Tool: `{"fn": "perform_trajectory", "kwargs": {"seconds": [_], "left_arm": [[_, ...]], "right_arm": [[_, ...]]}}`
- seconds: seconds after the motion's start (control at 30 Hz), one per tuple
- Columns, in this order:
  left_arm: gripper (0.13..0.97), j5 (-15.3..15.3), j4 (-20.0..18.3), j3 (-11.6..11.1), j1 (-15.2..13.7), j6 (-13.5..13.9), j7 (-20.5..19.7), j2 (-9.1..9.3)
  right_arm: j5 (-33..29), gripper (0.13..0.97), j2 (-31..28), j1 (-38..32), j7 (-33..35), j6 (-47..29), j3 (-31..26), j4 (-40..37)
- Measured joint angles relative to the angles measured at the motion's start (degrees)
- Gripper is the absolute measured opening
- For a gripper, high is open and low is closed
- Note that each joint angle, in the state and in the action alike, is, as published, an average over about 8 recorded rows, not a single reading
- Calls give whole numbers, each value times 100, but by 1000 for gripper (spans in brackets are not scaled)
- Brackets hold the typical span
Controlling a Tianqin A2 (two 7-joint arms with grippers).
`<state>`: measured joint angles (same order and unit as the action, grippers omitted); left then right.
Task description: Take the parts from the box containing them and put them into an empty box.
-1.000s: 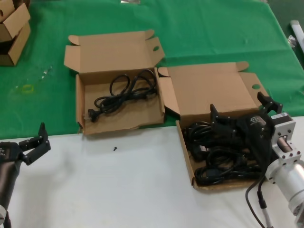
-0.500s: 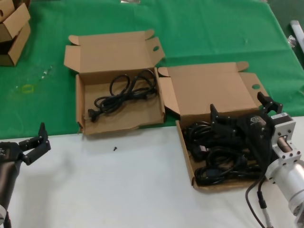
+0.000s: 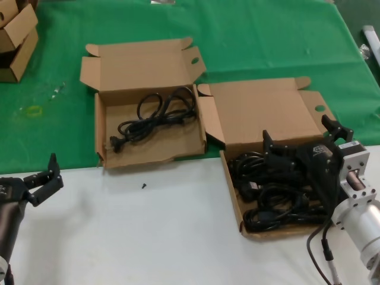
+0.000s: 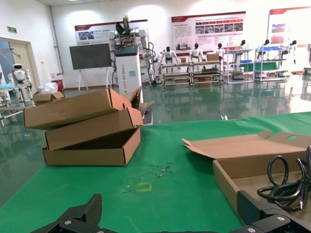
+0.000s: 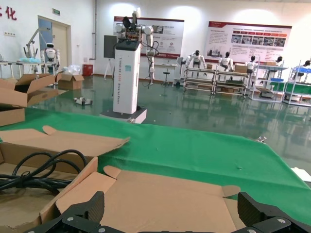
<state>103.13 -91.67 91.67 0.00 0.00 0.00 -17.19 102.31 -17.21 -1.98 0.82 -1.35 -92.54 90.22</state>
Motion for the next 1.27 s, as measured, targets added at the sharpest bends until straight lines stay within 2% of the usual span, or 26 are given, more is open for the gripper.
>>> {"fn": "perform_trajectory", "kwargs": {"seconds": [1.27], "left_arm": [[966, 0, 0, 0, 0, 0, 0, 0]], "right_arm": [[0, 966, 0, 0, 0, 0, 0, 0]]}}
